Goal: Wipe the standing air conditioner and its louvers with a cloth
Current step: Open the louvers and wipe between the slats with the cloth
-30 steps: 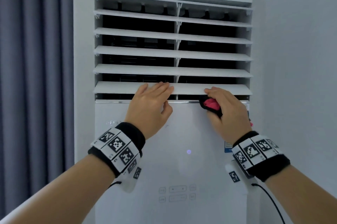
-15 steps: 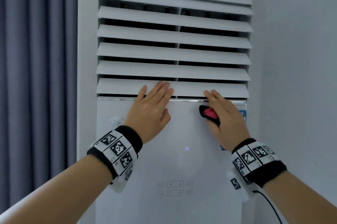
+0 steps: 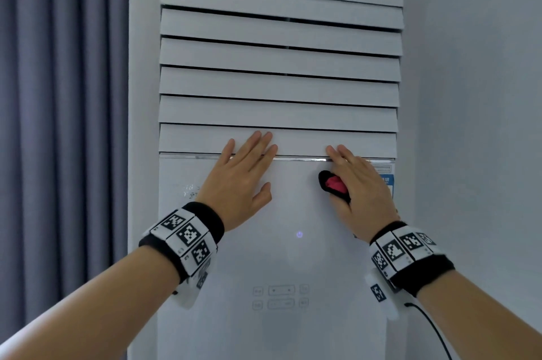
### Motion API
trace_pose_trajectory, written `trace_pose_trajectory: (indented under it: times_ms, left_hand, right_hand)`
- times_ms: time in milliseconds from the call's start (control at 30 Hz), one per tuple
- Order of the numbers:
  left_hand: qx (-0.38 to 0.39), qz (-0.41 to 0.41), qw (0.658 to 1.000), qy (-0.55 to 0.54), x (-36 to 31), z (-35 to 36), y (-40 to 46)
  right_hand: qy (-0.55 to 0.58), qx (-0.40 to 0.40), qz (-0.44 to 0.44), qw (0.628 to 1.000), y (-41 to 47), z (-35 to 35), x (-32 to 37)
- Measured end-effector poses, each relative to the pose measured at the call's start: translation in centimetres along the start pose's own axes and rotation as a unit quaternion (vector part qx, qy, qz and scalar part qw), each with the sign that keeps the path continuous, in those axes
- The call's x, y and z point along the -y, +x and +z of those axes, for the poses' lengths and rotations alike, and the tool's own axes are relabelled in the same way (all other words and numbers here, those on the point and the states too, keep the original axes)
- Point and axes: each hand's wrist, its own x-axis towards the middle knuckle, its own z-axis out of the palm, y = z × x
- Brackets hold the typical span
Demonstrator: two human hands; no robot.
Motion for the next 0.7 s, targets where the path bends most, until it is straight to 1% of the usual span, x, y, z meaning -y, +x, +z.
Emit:
trace_pose_trajectory:
  times_ms: [200, 400, 467, 600, 700]
  left_hand:
    - [0.003, 0.009, 1.0, 0.019, 0.2, 0.3, -0.1]
    - [0.021, 0.01, 0.997, 0.073, 0.2, 0.5, -0.5]
    - [0.029, 0.003, 0.996, 0.08, 0.0, 0.5, -0.5]
    - [0.02, -0.007, 0.998, 0.059, -0.2, 0.0, -0.6]
    - [-0.008, -0.007, 1.0, 0.015, -0.3, -0.9, -0.1]
  right_hand:
    - [-0.016, 0.005, -0.006, 1.0, -0.1, 0.2, -0.3]
    - [-0.042, 0.05, -0.012, 0.998, -0.3, 0.3, -0.7]
    - [-0.058, 0.054, -0.018, 0.997, -0.3, 0.1, -0.7]
    - [-0.052, 0.054, -0.031, 0.997, -0.1, -0.5, -0.3]
    - [-0.04, 0.027, -0.042, 0.998, 0.5, -1.5, -0.3]
